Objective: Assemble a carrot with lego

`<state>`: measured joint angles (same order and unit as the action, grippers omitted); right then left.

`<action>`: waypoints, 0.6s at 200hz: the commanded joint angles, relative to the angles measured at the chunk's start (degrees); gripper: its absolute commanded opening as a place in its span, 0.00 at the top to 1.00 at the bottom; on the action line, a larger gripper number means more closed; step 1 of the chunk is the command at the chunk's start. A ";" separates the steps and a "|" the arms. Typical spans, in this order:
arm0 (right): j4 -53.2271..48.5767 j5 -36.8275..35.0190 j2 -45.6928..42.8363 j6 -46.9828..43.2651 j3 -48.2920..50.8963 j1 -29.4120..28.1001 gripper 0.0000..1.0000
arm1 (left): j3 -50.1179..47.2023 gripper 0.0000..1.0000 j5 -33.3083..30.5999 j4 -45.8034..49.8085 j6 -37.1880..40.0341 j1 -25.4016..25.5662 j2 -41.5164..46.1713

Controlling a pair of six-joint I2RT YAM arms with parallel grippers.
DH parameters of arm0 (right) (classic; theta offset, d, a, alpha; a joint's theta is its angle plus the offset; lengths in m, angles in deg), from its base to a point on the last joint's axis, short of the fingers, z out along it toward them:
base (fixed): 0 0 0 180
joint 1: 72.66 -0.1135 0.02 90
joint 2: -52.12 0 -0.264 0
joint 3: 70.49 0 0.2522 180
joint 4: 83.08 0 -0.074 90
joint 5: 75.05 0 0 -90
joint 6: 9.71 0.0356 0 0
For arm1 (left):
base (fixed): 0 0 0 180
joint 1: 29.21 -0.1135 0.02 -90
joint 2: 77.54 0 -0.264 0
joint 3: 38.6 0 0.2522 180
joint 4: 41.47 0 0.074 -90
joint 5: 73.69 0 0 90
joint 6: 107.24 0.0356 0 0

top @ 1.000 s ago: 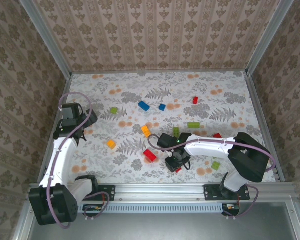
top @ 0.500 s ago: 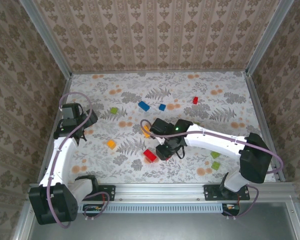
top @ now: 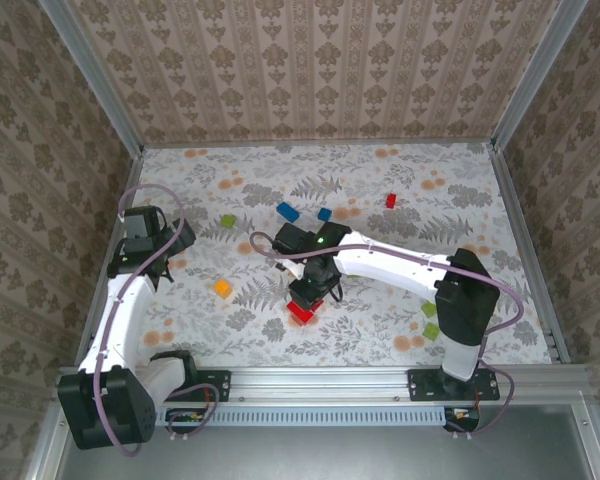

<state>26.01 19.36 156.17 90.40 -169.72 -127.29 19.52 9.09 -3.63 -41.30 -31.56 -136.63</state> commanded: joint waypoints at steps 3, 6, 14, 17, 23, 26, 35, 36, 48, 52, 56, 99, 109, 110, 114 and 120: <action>-2.59 2.14 2.30 -2.26 -2.60 -0.39 0.61 | 1.68 0.00 -0.09 0.09 -0.33 -0.24 0.66; -2.55 2.25 2.39 -2.29 -2.67 -0.39 0.61 | 1.64 0.00 -0.02 0.09 -0.37 -0.26 0.71; -2.55 2.68 2.86 -2.46 -2.87 -0.50 0.61 | 1.65 0.00 -0.15 0.09 -0.32 -0.20 0.73; -2.47 2.82 2.99 -2.53 -2.94 -0.48 0.61 | 1.69 0.00 -0.10 0.12 -0.31 -0.24 0.73; -2.50 3.02 3.14 -2.63 -3.07 -0.52 0.61 | 1.63 0.00 -0.11 0.09 -0.35 -0.24 0.73; -2.45 3.14 3.25 -2.68 -3.09 -0.48 0.61 | 1.65 0.00 -0.11 0.09 -0.32 -0.22 0.73; -2.40 3.48 3.57 -2.81 -3.19 -0.57 0.61 | 1.62 0.00 -0.09 0.01 -0.33 -0.24 0.73; -2.32 3.49 3.57 -2.81 -3.20 -0.57 0.61 | 1.61 0.00 -0.08 0.01 -0.36 -0.22 0.73; -2.17 4.04 3.87 -2.92 -3.24 -0.65 0.61 | 1.62 0.00 -0.14 0.01 -0.27 -0.23 0.66; -2.16 4.11 4.07 -2.90 -3.32 -0.73 0.61 | 1.64 0.00 -0.12 0.03 -0.33 -0.24 0.64; -2.14 4.21 4.22 -3.00 -3.34 -0.74 0.61 | 1.69 0.00 -0.13 0.02 -0.34 -0.20 0.64; -1.84 4.74 4.97 -2.90 -3.05 -1.16 0.61 | 1.62 0.00 -0.09 0.01 -0.21 -0.24 0.64; -1.83 4.82 5.00 -2.90 -2.93 -1.26 0.61 | 1.65 0.00 -0.07 0.01 -0.25 -0.21 0.64; -1.83 4.82 5.01 -2.86 -2.94 -1.26 0.61 | 1.63 0.00 -0.07 0.01 -0.23 -0.25 0.64; -1.83 4.88 5.00 -2.77 -2.80 -1.31 0.61 | 1.65 0.00 -0.12 0.02 -0.23 -0.28 0.64; -1.76 4.91 4.98 -2.81 -2.74 -1.35 0.61 | 1.63 0.00 -0.16 0.02 -0.25 -0.27 0.64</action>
<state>25.71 23.01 159.97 88.00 -171.56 -128.17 19.52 9.06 -3.66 -41.30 -31.56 -136.63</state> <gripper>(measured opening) 0.393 0.999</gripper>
